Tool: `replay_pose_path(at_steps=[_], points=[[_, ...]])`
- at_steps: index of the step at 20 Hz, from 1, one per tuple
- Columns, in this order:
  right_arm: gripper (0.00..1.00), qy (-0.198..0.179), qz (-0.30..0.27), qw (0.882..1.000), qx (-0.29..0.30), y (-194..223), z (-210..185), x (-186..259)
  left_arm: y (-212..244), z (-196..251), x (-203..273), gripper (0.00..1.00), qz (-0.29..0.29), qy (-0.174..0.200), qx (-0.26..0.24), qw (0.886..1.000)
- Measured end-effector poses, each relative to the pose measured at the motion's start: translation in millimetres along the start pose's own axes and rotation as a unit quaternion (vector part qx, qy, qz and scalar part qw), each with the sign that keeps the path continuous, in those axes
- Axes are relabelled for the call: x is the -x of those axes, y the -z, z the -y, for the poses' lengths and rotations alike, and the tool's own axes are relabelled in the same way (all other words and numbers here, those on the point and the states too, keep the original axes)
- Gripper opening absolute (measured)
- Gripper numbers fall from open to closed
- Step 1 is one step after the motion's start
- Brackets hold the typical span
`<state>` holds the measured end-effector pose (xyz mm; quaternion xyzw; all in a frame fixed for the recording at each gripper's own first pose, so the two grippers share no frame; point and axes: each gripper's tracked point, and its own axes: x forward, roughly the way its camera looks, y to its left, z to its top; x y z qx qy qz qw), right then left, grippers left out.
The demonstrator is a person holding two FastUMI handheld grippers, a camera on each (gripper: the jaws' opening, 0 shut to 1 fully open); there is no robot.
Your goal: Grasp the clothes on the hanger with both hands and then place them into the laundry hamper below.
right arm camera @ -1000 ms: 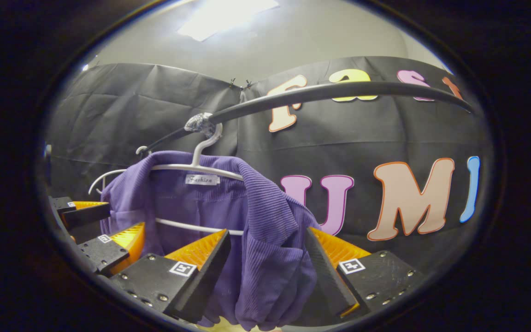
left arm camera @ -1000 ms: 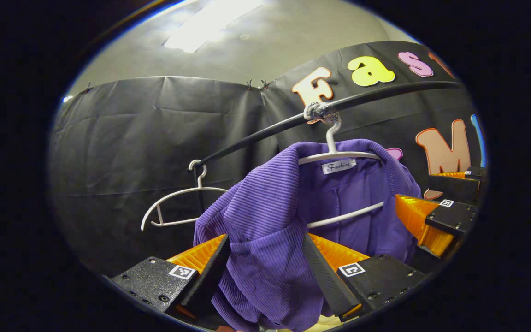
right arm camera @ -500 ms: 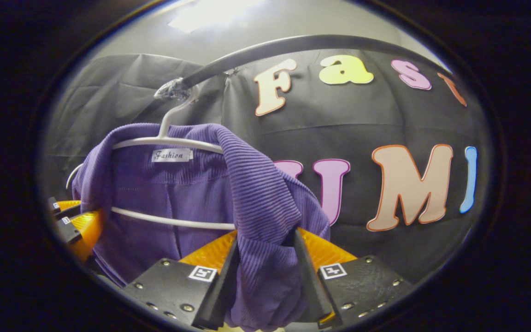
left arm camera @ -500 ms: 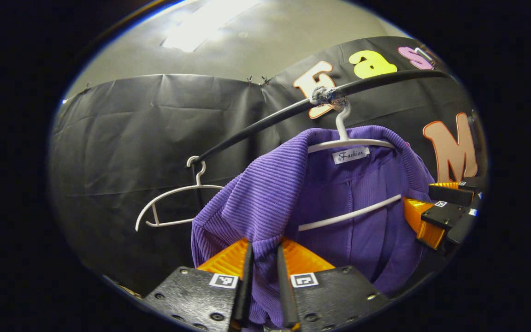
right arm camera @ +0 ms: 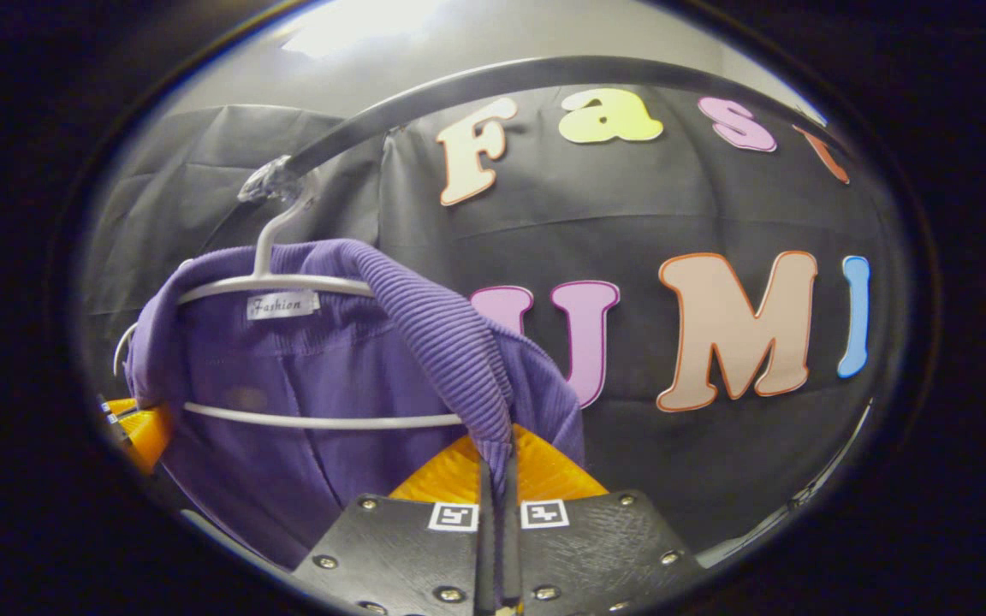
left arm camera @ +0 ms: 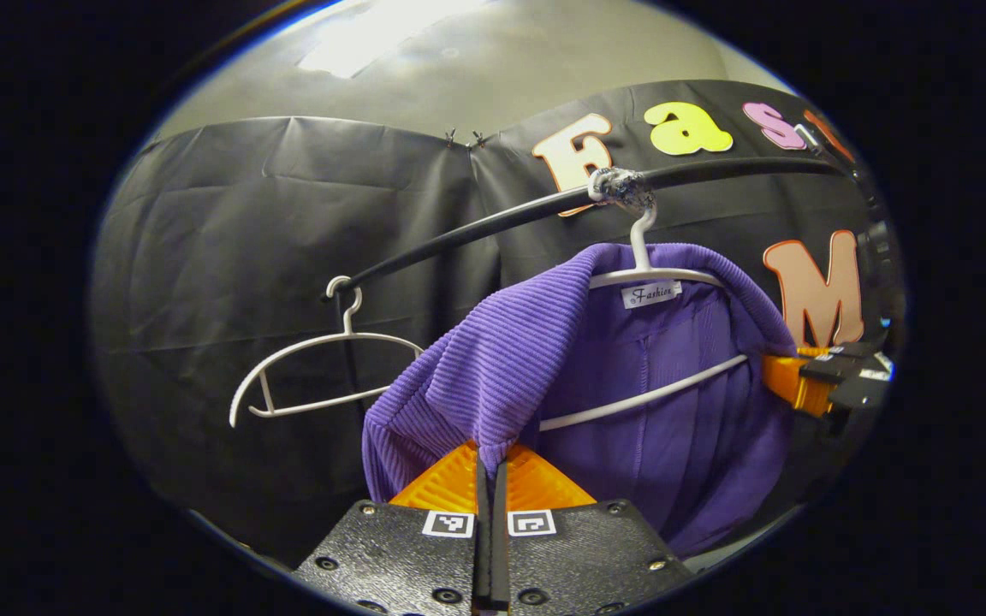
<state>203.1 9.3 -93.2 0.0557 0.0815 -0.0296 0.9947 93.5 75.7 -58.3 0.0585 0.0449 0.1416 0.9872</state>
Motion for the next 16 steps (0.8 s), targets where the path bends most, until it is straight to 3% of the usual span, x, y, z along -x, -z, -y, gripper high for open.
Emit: replay_pose_path(at_steps=[1, 11, 13, 16], points=[[0.04, 0.006, 0.007, 1.000, 0.006, -4.8, 4.5, -0.1, -3.3, -3.3, 3.1, 0.00, 0.001, -0.002, -0.006, 1.000], [0.04, 0.030, 0.063, 0.996, 0.052, -48.8, 29.4, -2.0, -50.5, -46.1, 17.9, 0.00, 0.013, -0.009, -0.009, 1.000], [0.04, 0.031, 0.074, 0.995, 0.064, -57.8, 30.3, -1.7, -59.5, -52.4, 18.1, 0.00, 0.014, -0.001, -0.014, 1.000], [0.04, 0.026, 0.083, 0.994, 0.066, -65.7, 31.1, -3.3, -67.4, -55.3, 19.6, 0.00, 0.000, 0.027, 0.022, 0.999]])
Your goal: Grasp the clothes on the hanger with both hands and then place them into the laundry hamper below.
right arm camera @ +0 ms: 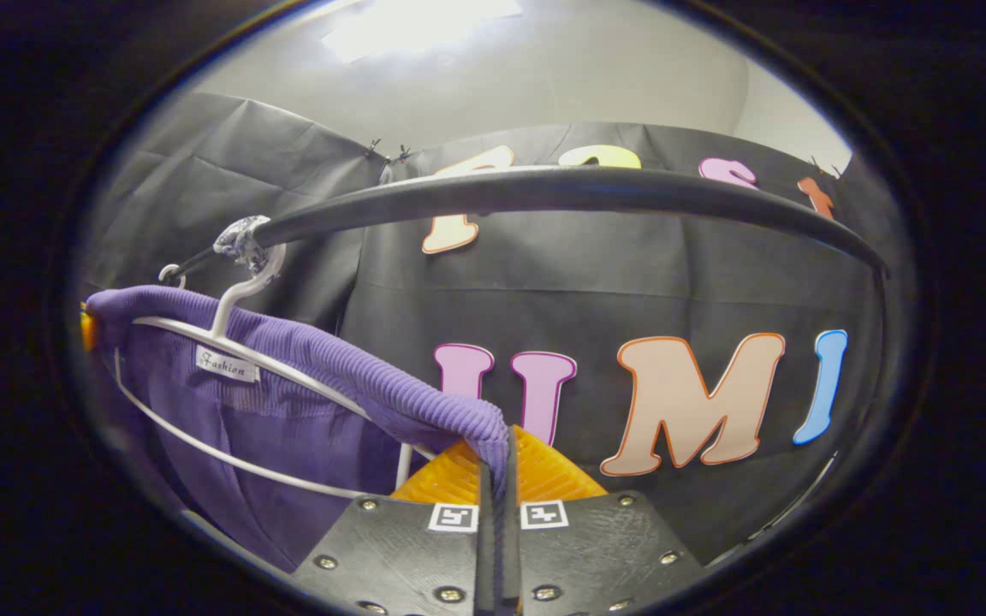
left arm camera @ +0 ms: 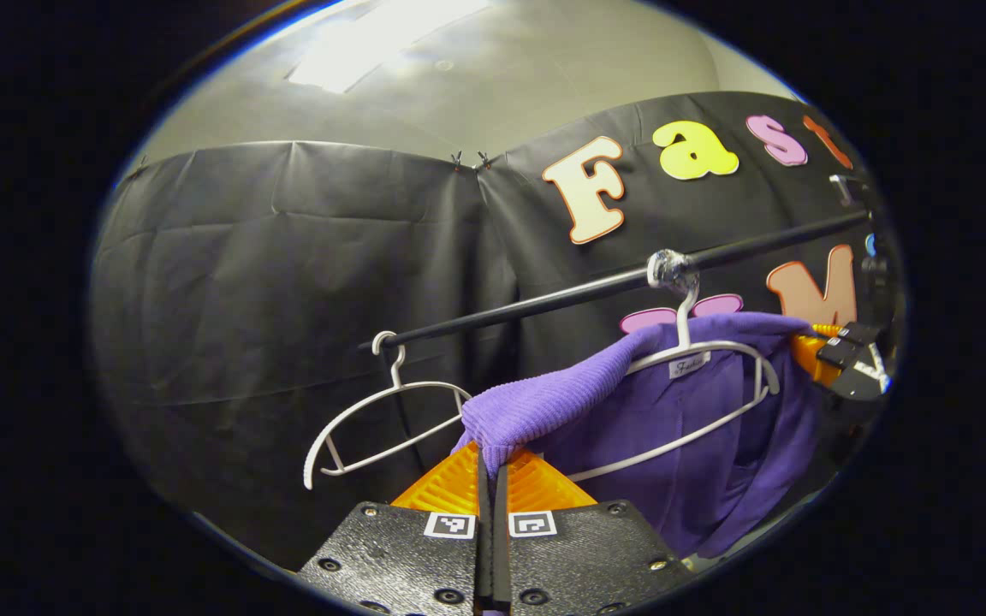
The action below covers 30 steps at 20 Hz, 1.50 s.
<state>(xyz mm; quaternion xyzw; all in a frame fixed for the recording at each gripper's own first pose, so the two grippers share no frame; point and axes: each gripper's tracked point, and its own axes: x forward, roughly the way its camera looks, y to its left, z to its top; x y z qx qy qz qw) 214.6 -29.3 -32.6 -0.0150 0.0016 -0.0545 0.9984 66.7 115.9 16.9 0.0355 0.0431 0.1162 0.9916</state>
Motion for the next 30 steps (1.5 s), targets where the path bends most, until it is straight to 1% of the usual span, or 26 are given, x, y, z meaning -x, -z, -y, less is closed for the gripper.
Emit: replay_pose_path(at_steps=[1, 2, 3, 5, 6, 7, 8, 9, 11, 14, 17, 19, 20, 22, 23, 24, 27, 30], points=[[0.04, -0.002, 0.004, 1.000, 0.001, -3.1, 0.0, -0.6, -2.0, -3.8, 1.2, 0.00, -0.005, 0.006, 0.008, 1.000], [0.08, -0.003, 0.009, 1.000, 0.002, -6.4, -0.5, 0.0, -5.4, -6.2, 1.0, 0.00, -0.009, 0.013, 0.011, 1.000], [0.04, -0.006, 0.012, 1.000, 0.004, -8.8, -1.8, -0.2, -8.6, -8.8, 1.7, 0.00, -0.010, 0.016, 0.014, 1.000], [0.04, -0.010, 0.021, 1.000, 0.006, -13.9, -5.1, 2.0, -16.1, -16.2, 4.7, 0.00, -0.012, 0.021, 0.016, 1.000], [0.00, -0.014, 0.026, 1.000, 0.008, -18.3, -7.8, 3.5, -21.6, -20.8, 5.2, 0.00, -0.011, 0.022, 0.018, 1.000], [0.00, -0.017, 0.029, 0.999, 0.010, -20.7, -10.5, 4.3, -26.5, -25.3, 4.3, 0.00, -0.010, 0.022, 0.017, 1.000], [0.00, -0.021, 0.030, 0.999, 0.013, -21.4, -13.9, 4.0, -29.0, -29.7, 3.9, 0.02, -0.013, 0.023, 0.014, 1.000], [0.00, -0.024, 0.033, 0.999, 0.015, -22.6, -16.1, 4.1, -31.8, -34.6, 3.9, 0.00, -0.013, 0.024, 0.012, 1.000], [0.00, -0.029, 0.037, 0.999, 0.016, -26.0, -20.9, 4.4, -36.6, -43.3, 1.7, 0.00, -0.010, 0.023, 0.008, 1.000], [0.00, -0.040, 0.040, 0.998, 0.019, -29.3, -29.0, 3.3, -33.7, -55.3, -4.0, 0.00, -0.013, 0.022, -0.016, 1.000], [0.00, -0.045, 0.045, 0.998, 0.023, -33.6, -32.6, 4.4, -26.6, -67.1, -10.8, 0.00, -0.023, 0.028, -0.031, 0.999], [0.00, -0.045, 0.048, 0.997, 0.026, -35.1, -33.3, 1.8, -25.7, -68.4, -17.6, 0.00, -0.015, 0.036, -0.037, 0.999], [0.04, -0.043, 0.050, 0.997, 0.028, -36.0, -32.5, 2.0, -25.2, -67.2, -20.8, 0.00, -0.008, 0.042, -0.042, 0.998], [0.04, -0.040, 0.050, 0.997, 0.031, -34.8, -30.1, -0.8, -17.7, -72.0, -27.8, 0.00, -0.001, 0.046, -0.058, 0.997], [0.04, -0.041, 0.049, 0.997, 0.032, -35.1, -30.5, -1.9, -12.3, -74.4, -34.1, 0.02, -0.003, 0.047, -0.066, 0.997], [0.04, -0.042, 0.050, 0.997, 0.033, -34.8, -30.8, -3.9, -7.2, -75.5, -39.8, 0.00, -0.005, 0.050, -0.070, 0.996], [0.04, -0.038, 0.056, 0.997, 0.044, -36.0, -29.7, -1.9, 3.4, -73.7, -46.4, 0.00, 0.001, 0.069, -0.065, 0.996], [0.04, -0.023, 0.055, 0.997, 0.053, -31.0, -22.2, -5.5, 10.7, -61.4, -49.9, 0.00, 0.007, 0.094, -0.045, 0.995]])
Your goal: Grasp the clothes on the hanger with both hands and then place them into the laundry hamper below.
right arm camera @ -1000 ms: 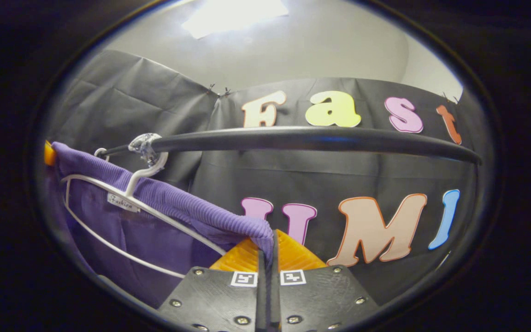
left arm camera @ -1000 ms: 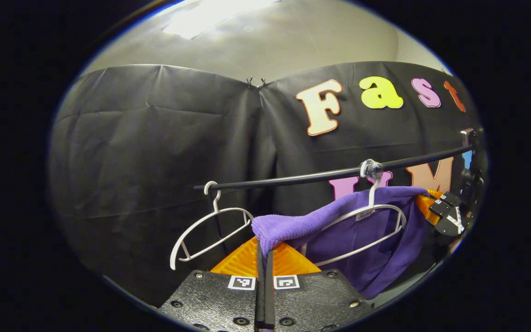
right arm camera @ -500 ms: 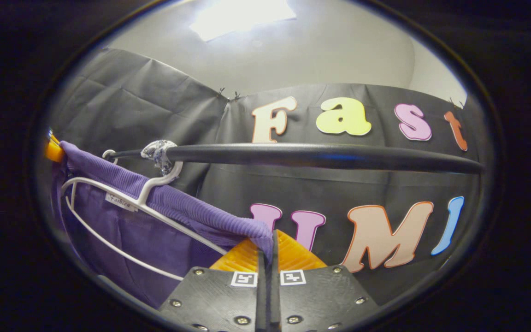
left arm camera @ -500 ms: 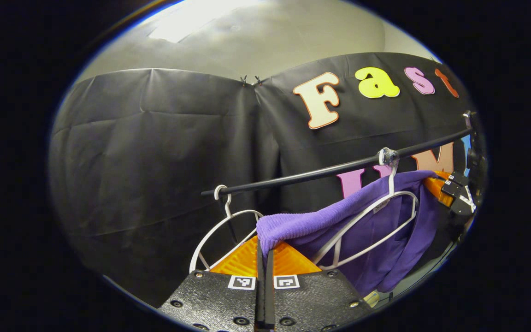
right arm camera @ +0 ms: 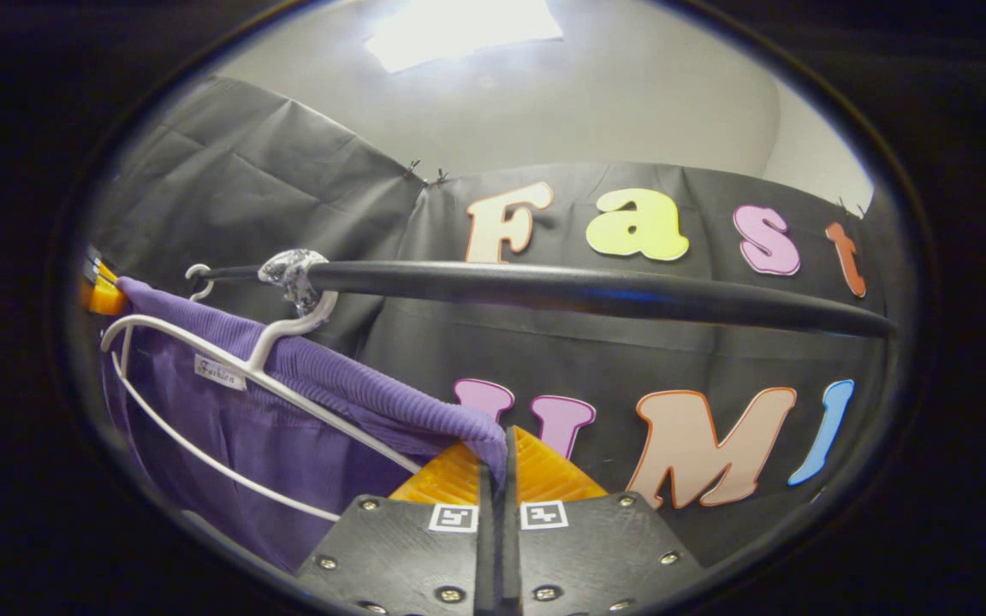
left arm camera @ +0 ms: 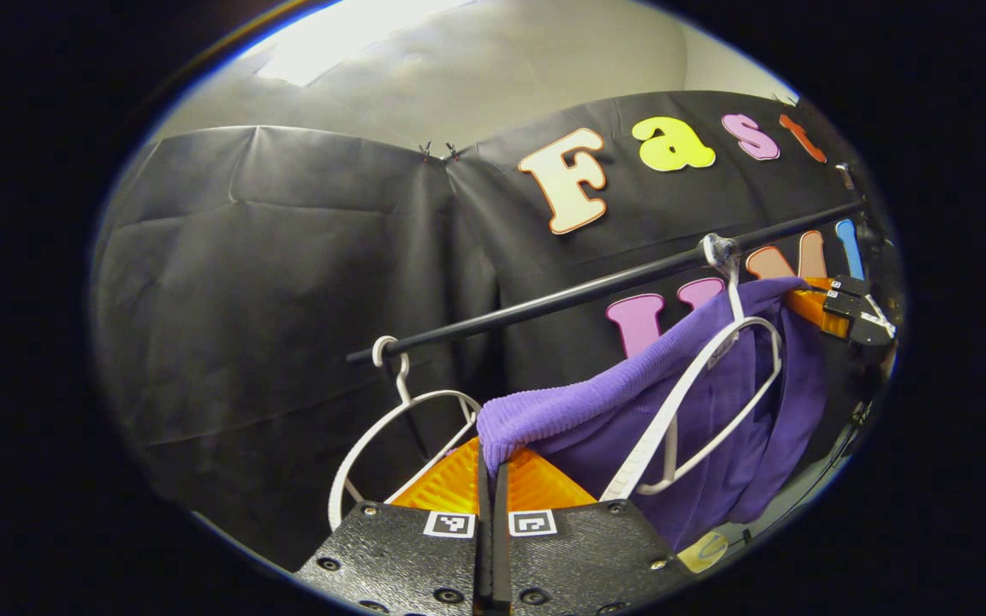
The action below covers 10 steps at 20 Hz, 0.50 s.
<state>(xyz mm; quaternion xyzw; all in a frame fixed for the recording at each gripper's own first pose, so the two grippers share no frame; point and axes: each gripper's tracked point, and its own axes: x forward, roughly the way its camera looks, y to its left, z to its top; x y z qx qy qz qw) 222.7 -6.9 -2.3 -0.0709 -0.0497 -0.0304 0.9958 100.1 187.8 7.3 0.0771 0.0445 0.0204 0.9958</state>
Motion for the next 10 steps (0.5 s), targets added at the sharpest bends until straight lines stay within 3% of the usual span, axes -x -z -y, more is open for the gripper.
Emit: replay_pose_path(at_steps=[5, 10], points=[[0.04, 0.015, 0.003, 0.999, 0.036, 12.9, 18.0, -11.8, 4.2, 21.8, -9.0, 0.02, 0.015, 0.044, 0.016, 0.999], [0.00, 0.003, 0.006, 0.998, 0.056, 25.4, 29.1, -25.8, 7.3, 36.4, -15.8, 0.00, 0.022, 0.086, 0.030, 0.996]])
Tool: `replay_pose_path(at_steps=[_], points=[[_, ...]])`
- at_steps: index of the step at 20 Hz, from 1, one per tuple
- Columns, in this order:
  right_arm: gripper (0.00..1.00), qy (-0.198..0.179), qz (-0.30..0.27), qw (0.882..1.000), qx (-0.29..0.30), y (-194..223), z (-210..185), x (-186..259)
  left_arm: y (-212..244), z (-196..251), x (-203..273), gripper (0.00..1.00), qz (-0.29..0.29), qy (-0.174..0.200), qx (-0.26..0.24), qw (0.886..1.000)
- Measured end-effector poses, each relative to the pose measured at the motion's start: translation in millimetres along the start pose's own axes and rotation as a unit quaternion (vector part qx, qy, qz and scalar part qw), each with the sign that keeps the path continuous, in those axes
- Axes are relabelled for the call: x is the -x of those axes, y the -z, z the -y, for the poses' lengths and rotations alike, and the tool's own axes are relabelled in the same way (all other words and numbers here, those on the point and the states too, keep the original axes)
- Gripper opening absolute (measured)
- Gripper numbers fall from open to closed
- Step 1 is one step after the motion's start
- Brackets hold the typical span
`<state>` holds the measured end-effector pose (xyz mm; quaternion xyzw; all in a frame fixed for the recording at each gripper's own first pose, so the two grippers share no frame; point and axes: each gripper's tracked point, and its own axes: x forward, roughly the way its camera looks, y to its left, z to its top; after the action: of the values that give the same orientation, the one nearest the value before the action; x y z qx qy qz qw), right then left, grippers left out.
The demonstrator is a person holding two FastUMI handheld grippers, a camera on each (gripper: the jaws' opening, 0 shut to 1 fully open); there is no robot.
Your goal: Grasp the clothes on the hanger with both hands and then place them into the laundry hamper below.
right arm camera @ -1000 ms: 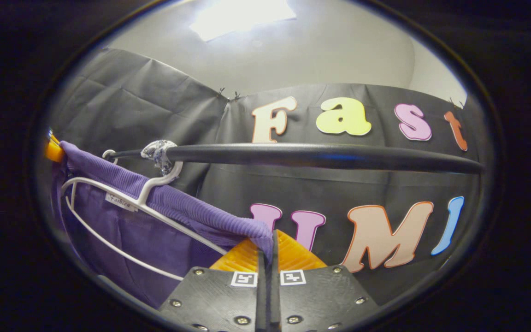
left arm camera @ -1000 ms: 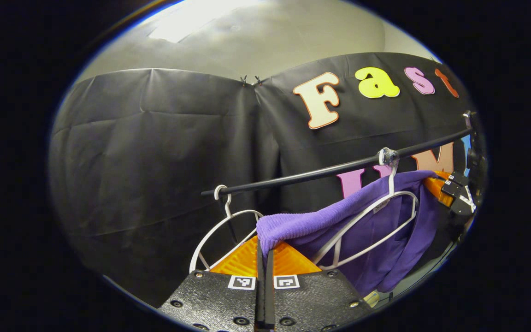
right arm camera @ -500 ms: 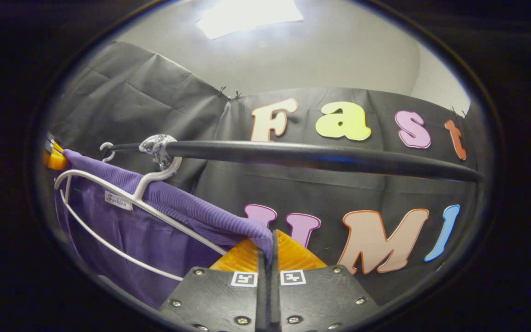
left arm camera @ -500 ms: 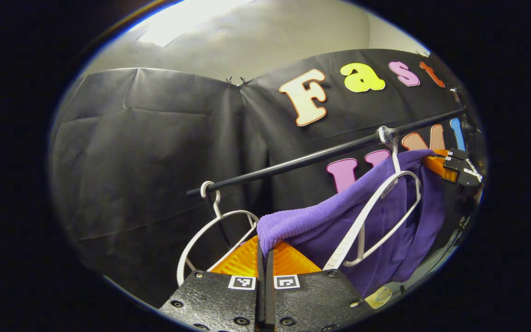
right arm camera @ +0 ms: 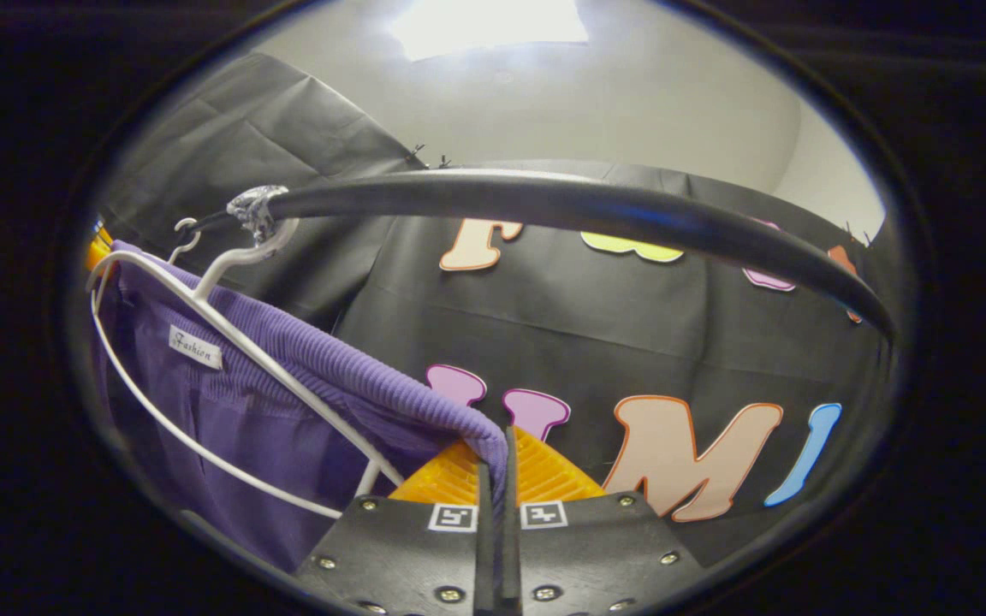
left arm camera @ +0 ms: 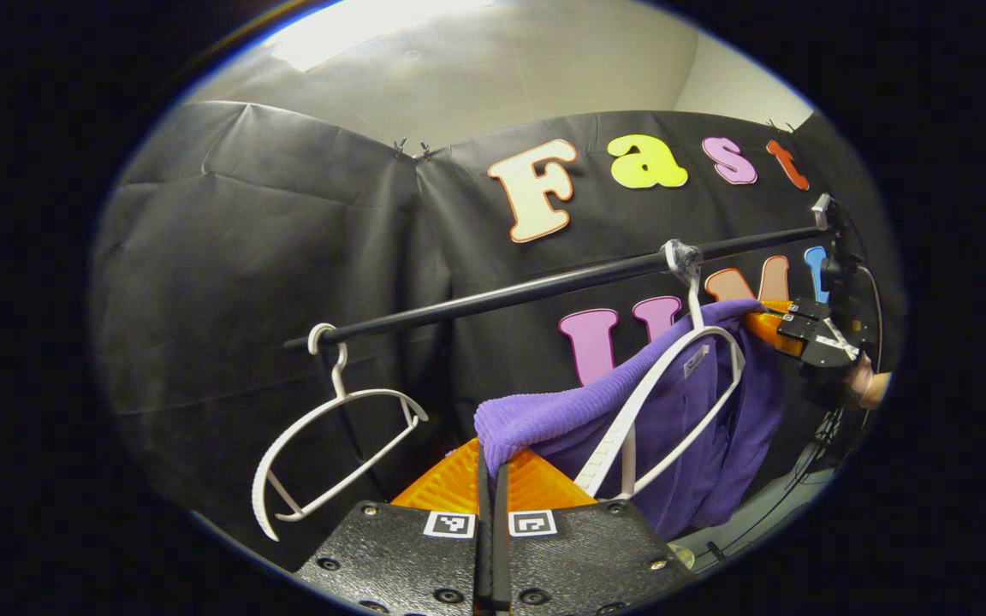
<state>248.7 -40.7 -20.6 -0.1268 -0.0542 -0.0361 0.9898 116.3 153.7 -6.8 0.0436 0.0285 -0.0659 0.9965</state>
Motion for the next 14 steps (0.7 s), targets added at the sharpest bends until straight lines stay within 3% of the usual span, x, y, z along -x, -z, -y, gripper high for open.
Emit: replay_pose_path(at_steps=[1, 7, 8, 9, 12, 14], points=[[0.04, 0.000, 0.000, 1.000, 0.004, 2.1, 3.1, -1.6, 1.7, 2.2, -0.9, 0.00, 0.000, 0.008, 0.000, 1.000], [0.04, -0.022, -0.005, 1.000, 0.016, 16.6, 7.0, -12.4, 10.8, 13.1, -6.6, 0.01, 0.005, 0.050, 0.032, 0.998], [0.00, -0.026, -0.008, 0.999, 0.019, 21.5, 6.6, -12.9, 11.4, 14.1, -6.7, 0.00, 0.006, 0.056, 0.043, 0.997], [0.04, -0.031, -0.012, 0.999, 0.014, 26.0, 5.3, -12.6, 12.2, 13.2, -6.1, 0.00, 0.009, 0.060, 0.050, 0.997], [0.00, -0.037, -0.027, 0.999, -0.007, 43.7, 3.2, -10.2, 14.6, 17.9, -8.0, 0.00, 0.012, 0.076, 0.067, 0.995], [0.04, -0.044, -0.029, 0.998, -0.026, 47.7, 1.7, -9.3, 15.7, 15.3, -7.8, 0.00, 0.018, 0.081, 0.076, 0.994]])
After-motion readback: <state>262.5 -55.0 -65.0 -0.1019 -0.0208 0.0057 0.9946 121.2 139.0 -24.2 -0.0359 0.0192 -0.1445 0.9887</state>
